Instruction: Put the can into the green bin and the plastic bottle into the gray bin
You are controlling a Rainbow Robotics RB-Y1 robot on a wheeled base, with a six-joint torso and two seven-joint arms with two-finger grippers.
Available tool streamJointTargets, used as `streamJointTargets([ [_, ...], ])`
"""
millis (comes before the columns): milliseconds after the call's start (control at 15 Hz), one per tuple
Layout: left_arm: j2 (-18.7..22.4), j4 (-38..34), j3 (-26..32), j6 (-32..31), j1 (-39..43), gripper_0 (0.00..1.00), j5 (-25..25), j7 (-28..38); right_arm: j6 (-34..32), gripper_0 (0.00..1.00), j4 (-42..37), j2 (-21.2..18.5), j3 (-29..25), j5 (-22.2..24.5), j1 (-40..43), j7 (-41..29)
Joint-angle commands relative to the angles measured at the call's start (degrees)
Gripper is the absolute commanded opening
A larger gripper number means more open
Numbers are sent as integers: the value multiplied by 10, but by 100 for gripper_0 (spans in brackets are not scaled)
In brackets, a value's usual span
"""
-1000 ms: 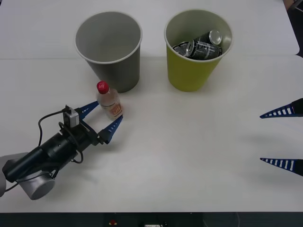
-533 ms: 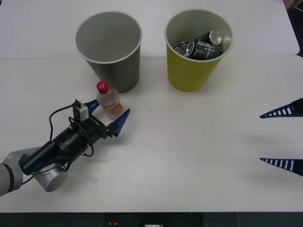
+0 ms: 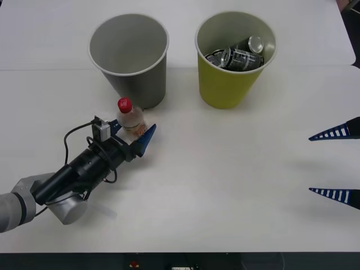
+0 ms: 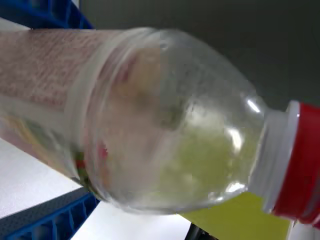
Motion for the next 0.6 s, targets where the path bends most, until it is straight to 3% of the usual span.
streamJointTargets([
  [67,1,0,0,0,0,0,-2,-1,0,100,0,0,0,0,0,0],
  [600,42,-31,1,0,4,0,-46,26,0,100,0,0,0,0,0,0],
])
